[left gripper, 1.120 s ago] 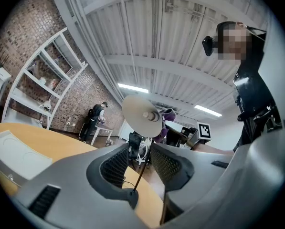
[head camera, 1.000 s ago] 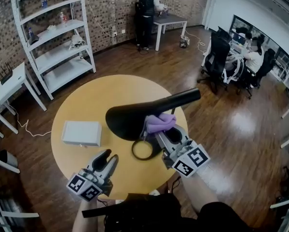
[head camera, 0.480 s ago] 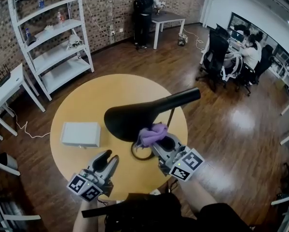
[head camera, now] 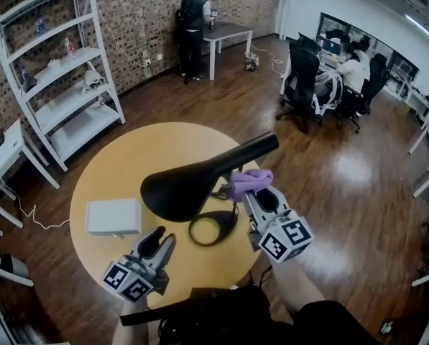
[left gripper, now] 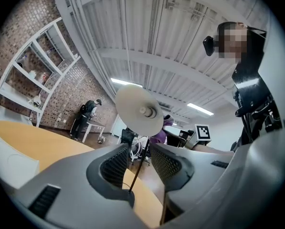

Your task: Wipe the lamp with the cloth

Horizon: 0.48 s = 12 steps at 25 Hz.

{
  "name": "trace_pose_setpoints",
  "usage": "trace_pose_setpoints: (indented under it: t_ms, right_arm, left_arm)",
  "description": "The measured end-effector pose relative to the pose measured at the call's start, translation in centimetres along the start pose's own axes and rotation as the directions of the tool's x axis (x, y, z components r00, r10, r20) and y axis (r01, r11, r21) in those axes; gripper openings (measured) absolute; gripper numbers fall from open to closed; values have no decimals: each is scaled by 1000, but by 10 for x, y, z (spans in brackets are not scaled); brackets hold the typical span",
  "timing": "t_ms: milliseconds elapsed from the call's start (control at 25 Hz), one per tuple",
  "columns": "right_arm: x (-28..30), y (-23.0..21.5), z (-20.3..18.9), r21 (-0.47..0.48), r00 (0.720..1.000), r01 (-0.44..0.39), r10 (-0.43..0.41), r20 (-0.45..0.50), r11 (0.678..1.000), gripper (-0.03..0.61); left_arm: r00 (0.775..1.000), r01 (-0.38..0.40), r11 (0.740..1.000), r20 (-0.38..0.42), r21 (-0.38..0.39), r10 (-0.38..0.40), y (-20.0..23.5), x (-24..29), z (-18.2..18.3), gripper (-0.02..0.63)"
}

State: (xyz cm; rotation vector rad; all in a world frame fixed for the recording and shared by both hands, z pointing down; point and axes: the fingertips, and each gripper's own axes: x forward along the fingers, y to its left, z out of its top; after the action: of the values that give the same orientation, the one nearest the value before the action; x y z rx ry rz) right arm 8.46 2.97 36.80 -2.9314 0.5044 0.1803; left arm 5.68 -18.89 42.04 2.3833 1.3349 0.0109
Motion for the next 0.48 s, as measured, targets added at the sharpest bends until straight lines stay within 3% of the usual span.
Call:
trace_pose_setpoints:
  t_ms: [120,320,480]
  right_arm:
    - [12,10,7,-132,1000,15,-18,-21,991,94]
    - [31,21,-4,23,999,-27,27,-22,999,94]
    - [40,24,-15,58,998,-42,44,-40,997,94]
  left_arm:
    - [1000,19,1000,24,-11,-19,-3,6,7,130]
    - [1000,18,1000,13,-15,-18,-3,3,7,130]
    - [999,26,999,41,-42,-25,-5,0,13,131]
